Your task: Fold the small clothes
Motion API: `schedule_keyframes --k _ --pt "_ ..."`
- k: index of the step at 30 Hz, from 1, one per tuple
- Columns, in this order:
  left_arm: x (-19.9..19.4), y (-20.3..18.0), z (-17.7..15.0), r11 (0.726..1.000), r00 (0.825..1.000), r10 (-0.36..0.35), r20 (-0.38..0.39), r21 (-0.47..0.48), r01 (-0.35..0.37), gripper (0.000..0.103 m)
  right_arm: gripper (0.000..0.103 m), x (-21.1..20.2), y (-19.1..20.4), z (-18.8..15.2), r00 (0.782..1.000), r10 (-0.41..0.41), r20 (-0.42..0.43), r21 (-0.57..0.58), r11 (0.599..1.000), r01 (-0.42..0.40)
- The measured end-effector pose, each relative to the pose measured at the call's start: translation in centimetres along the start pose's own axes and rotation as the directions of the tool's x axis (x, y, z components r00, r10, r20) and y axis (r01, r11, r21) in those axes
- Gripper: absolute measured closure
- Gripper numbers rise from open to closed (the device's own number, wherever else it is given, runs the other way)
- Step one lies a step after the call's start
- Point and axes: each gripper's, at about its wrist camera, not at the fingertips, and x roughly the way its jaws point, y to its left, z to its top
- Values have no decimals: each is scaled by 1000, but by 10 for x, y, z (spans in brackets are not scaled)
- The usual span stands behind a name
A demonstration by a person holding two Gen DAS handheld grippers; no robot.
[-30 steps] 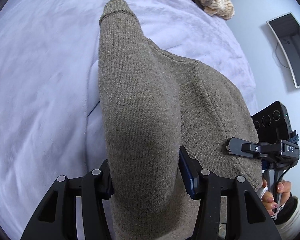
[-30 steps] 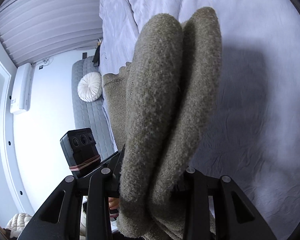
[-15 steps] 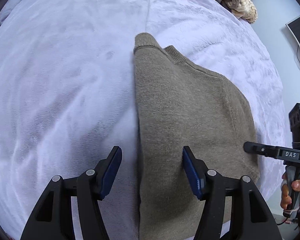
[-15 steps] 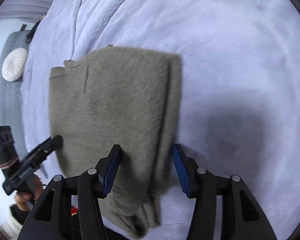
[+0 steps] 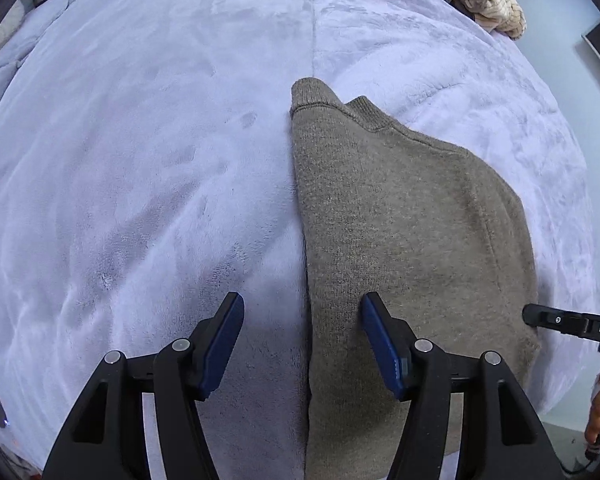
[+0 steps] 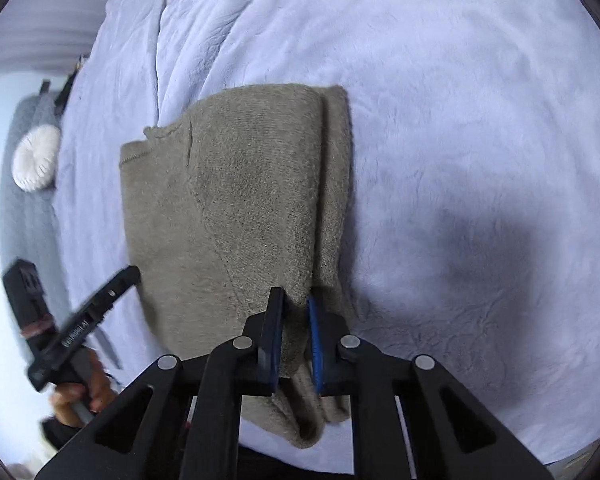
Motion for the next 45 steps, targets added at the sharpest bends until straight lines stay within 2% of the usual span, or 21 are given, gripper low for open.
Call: schedule_keyframes --k 1,3,4,5,6,7,8,10,14,17,19,22,24,26,27,29,31,40,41,43,45 --pt "6 -3 -2 1000 1000 10 2 25 -10 39 90 -5 -5 -13 997 -75 5 -54 996 75" --pt "14 -7 -5 998 1000 26 4 55 -26 37 90 11 1 -11 973 -230 5 -160 960 228" --pt "15 -8 -6 997 999 38 7 60 -38 37 91 19 0 -13 953 -304 4 -198 934 299" --pt "13 -7 -5 997 999 46 6 57 -47 37 91 26 -2 -15 919 -394 7 -230 894 384" --pt "10 -5 -5 998 999 40 1 45 -40 37 93 30 -6 -19 901 -434 3 -256 870 421" --pt "5 -2 -5 999 1000 27 -5 28 -26 37 93 29 -12 -23 912 -411 -12 -237 887 397" --pt "0 0 -6 1000 1000 17 -4 16 -17 37 93 22 -18 -27 933 -360 -22 -189 917 350" --pt "-9 3 -12 1000 1000 11 -1 20 -11 37 92 2 -30 -34 978 -205 -21 -77 976 203" --pt "-12 3 -34 998 999 -24 -47 60 27 37 87 -35 -26 -38 989 -128 70 -40 991 131" --pt "-11 -1 -44 996 997 -32 -66 82 37 37 87 -51 -2 -40 991 -65 113 -120 990 79" --pt "-10 -3 -46 996 997 -21 -73 88 27 37 87 -48 20 -41 994 -48 103 -191 979 67" --pt "-7 -6 -45 996 997 6 -72 91 0 29 87 -8 57 -46 995 -90 39 -284 954 97" --pt "-5 -6 -46 996 997 5 -79 86 2 29 87 15 60 -50 984 -176 -12 -317 934 163" --pt "-5 -6 -48 996 996 2 -85 84 5 29 87 30 51 -53 975 -215 -54 -311 932 189" --pt "-6 -6 -49 996 997 6 -83 88 2 29 86 34 46 -54 973 -218 -75 -286 939 189" --pt "-5 -7 -49 996 997 11 -79 93 -4 29 81 30 36 -54 983 -167 -81 -225 964 145" --pt "-7 -5 -50 996 997 14 -78 92 -7 29 70 22 30 -56 987 -145 -66 -198 972 130" --pt "-9 -7 -51 996 997 25 -75 91 -18 29 67 -3 24 -65 991 -130 -6 -168 978 127" --pt "-9 -6 -51 996 997 25 -75 91 -19 29 66 -4 24 -64 991 -131 -6 -167 978 128" --pt "-10 -5 -53 996 997 25 -76 89 -18 29 54 -5 21 -64 990 -138 -7 -163 977 135" --pt "-10 -5 -55 996 997 25 -78 86 -19 29 54 -7 17 -61 990 -138 -8 -160 978 135"
